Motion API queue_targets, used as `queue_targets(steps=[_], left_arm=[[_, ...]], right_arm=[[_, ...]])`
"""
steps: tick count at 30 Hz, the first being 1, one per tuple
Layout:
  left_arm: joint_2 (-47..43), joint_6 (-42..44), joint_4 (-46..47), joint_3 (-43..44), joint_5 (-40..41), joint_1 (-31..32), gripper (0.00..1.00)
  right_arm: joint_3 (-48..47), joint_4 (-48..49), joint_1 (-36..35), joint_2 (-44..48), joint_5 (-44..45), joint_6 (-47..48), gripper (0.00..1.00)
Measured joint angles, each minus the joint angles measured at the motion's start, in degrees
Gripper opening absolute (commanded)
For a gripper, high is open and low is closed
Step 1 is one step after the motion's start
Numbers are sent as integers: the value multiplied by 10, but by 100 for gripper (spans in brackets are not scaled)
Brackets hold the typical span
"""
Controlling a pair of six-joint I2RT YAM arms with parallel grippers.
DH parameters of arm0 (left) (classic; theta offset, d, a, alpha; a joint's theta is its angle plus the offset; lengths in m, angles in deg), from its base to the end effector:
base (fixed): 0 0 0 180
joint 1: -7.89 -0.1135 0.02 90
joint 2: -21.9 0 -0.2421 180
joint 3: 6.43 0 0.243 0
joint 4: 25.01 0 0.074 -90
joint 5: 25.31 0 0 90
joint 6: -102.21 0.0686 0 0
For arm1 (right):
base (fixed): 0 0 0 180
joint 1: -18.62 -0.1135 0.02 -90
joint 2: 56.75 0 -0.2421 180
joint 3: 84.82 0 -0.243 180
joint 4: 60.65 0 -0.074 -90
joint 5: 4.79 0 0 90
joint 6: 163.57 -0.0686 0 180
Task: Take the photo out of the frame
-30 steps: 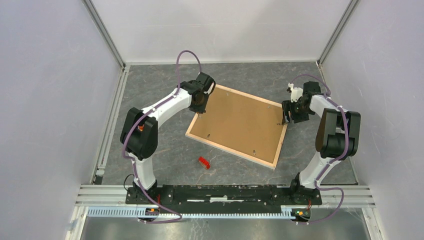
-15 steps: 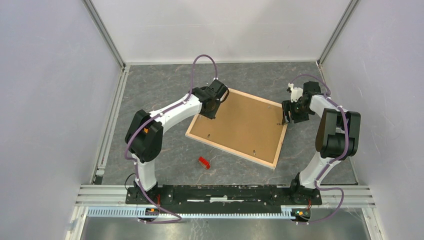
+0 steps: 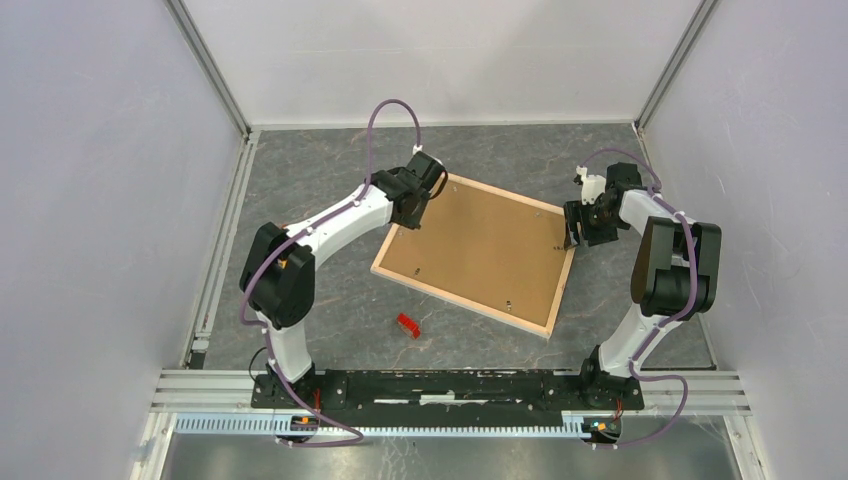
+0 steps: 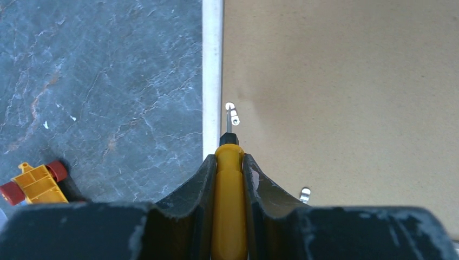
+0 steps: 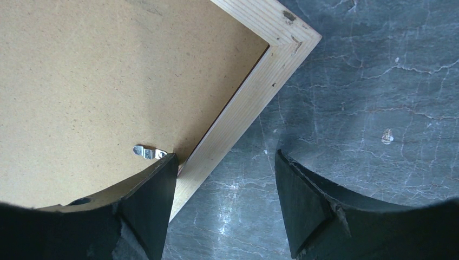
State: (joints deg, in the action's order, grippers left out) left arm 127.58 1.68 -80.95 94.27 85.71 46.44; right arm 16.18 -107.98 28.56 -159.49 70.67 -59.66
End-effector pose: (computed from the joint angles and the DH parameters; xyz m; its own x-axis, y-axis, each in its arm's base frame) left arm 0.3239 -0.2267 0.2049 -0.7534 0.3822 -0.5351 0.3130 0.9241 0.2194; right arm 0.3392 -0.0420 0.1190 -0.9253 -0.0741 -0.3720 -0.1397 0.9784 0.1525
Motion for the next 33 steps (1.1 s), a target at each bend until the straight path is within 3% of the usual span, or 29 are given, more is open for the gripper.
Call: queue_targets(steps=[33], left_arm=[[28, -9, -26, 9, -49, -32, 2]], right_arm=[[0, 0, 0, 0, 0, 0, 72]])
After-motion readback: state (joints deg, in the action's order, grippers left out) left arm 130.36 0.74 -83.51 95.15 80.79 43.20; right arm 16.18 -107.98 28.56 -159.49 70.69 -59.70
